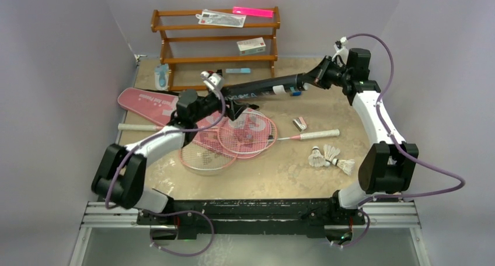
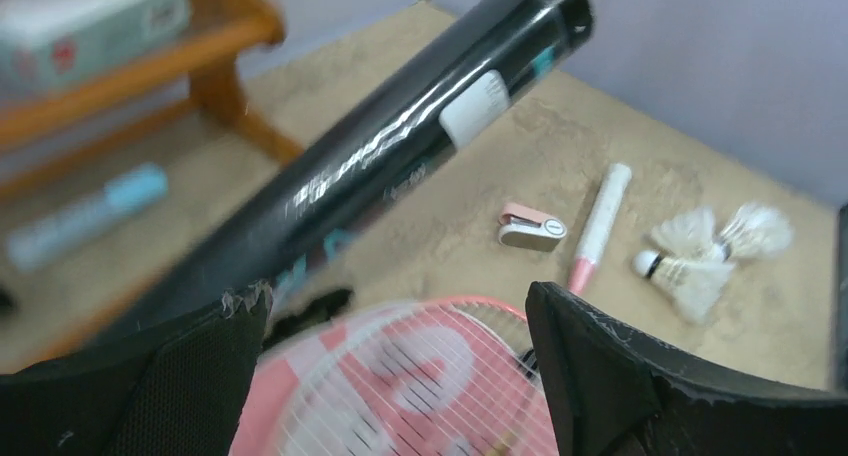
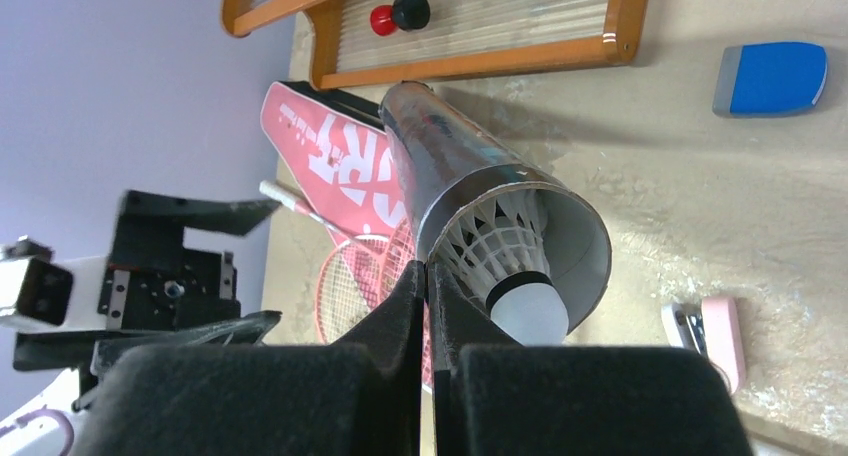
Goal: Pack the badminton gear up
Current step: Pick up the shuttle tube at the center of the board.
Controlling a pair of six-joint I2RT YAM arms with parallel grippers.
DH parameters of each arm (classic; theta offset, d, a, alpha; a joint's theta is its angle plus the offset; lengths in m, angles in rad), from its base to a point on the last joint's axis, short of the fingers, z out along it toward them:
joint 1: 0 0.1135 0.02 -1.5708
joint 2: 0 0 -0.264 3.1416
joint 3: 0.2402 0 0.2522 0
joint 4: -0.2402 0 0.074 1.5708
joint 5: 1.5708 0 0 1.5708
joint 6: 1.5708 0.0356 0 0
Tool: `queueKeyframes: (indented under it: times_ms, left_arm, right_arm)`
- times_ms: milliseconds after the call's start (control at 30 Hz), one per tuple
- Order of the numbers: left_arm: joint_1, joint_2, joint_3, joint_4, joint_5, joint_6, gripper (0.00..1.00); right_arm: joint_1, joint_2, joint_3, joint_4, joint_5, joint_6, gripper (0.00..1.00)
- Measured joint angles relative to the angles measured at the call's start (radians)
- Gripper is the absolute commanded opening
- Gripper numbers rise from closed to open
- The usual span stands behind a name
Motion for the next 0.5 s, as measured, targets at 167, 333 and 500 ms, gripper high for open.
queueKeyframes:
  times_ms: [167, 333, 500]
  left_arm:
    - [-0.003, 0.186, 0.183, 0.065, 0.254, 0.340, 0.98]
    - [-0.006, 0.378, 0.494, -0.174, 0.435, 0.673, 0.99]
    - [-0.006, 0.453, 0.650, -0.423, 0.517, 0.931, 1.00]
  right_arm:
    - [0.000, -0.004, 0.005, -0.042, -0.002, -0.019, 0.00]
    - [0.000, -0.004, 0.024, -0.085, -0.002, -0.037, 0.00]
    - [0.000, -0.010, 0.037, -0.109, -0.004, -0.053, 0.00]
